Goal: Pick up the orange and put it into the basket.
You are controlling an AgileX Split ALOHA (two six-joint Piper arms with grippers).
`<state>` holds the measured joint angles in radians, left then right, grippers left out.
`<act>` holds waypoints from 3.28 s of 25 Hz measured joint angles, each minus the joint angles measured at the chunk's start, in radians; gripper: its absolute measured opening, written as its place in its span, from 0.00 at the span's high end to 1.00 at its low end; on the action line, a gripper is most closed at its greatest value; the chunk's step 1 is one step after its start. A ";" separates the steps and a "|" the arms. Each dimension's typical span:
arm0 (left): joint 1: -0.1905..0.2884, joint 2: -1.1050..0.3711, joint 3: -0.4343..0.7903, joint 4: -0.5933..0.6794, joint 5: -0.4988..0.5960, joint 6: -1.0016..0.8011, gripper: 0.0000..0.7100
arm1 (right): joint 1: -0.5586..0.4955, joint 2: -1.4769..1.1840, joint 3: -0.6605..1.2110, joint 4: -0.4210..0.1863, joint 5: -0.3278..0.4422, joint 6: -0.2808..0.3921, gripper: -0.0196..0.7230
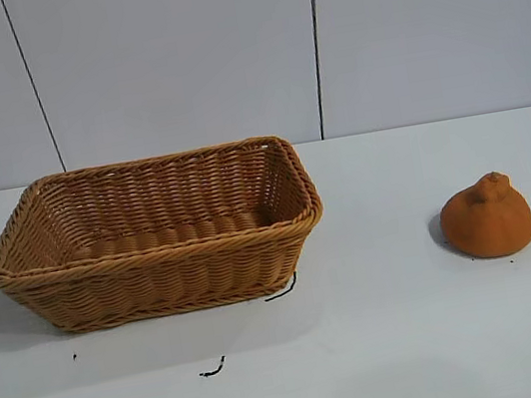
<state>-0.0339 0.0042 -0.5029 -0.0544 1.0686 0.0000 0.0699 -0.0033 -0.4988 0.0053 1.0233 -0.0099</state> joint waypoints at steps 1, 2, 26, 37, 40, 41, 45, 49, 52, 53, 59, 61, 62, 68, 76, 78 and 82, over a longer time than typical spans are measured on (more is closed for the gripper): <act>0.000 0.000 0.000 0.000 0.001 0.000 0.10 | 0.000 0.000 0.000 0.000 0.000 0.000 0.09; 0.000 0.000 0.000 -0.001 0.001 0.000 0.10 | 0.000 0.000 0.000 0.000 0.000 0.000 0.09; 0.000 0.000 0.000 -0.001 0.001 0.000 0.10 | 0.000 0.537 -0.303 -0.015 -0.097 0.000 0.09; 0.000 0.000 0.000 -0.001 0.001 0.000 0.10 | 0.000 1.342 -0.678 0.033 -0.078 0.010 0.09; 0.000 0.000 0.000 -0.001 0.001 0.000 0.10 | 0.000 1.521 -0.778 0.059 -0.077 0.010 0.09; 0.000 0.000 0.000 -0.001 0.001 0.000 0.10 | 0.000 1.579 -0.807 0.063 -0.077 0.010 0.09; 0.000 0.000 0.000 -0.001 0.001 0.000 0.10 | 0.000 1.758 -0.885 0.066 -0.078 0.010 0.09; 0.000 0.000 0.000 -0.001 0.001 0.000 0.10 | 0.000 1.893 -0.899 0.068 -0.093 0.010 0.09; 0.000 0.000 0.000 -0.001 0.001 0.000 0.10 | 0.000 1.975 -0.899 0.068 -0.118 0.010 0.09; 0.000 0.000 0.000 -0.001 0.001 0.000 0.10 | 0.000 1.996 -0.899 0.068 -0.126 0.010 0.09; 0.000 0.000 0.000 -0.001 0.001 0.000 0.10 | 0.000 2.102 -0.900 0.067 -0.166 0.029 0.09; 0.000 0.000 0.000 -0.001 0.001 0.000 0.10 | 0.000 2.120 -0.900 0.066 -0.180 0.039 0.09; 0.000 0.000 0.000 -0.001 0.001 0.000 0.10 | 0.000 2.126 -0.900 0.065 -0.188 0.043 0.10; 0.000 0.000 0.000 0.000 -0.001 0.000 0.10 | 0.000 2.133 -0.900 0.060 -0.185 0.049 0.57; 0.000 0.000 0.000 0.000 0.000 0.000 0.10 | 0.000 2.033 -0.935 0.053 -0.127 0.050 0.86; 0.000 0.000 0.000 0.000 0.000 0.000 0.10 | 0.000 1.998 -0.979 0.053 -0.102 0.050 0.86; 0.000 0.000 0.000 0.000 0.000 0.000 0.10 | 0.000 1.938 -1.099 0.053 -0.029 0.050 0.86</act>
<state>-0.0339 0.0042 -0.5029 -0.0544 1.0689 0.0000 0.0699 1.9351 -1.5973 0.0582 0.9944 0.0399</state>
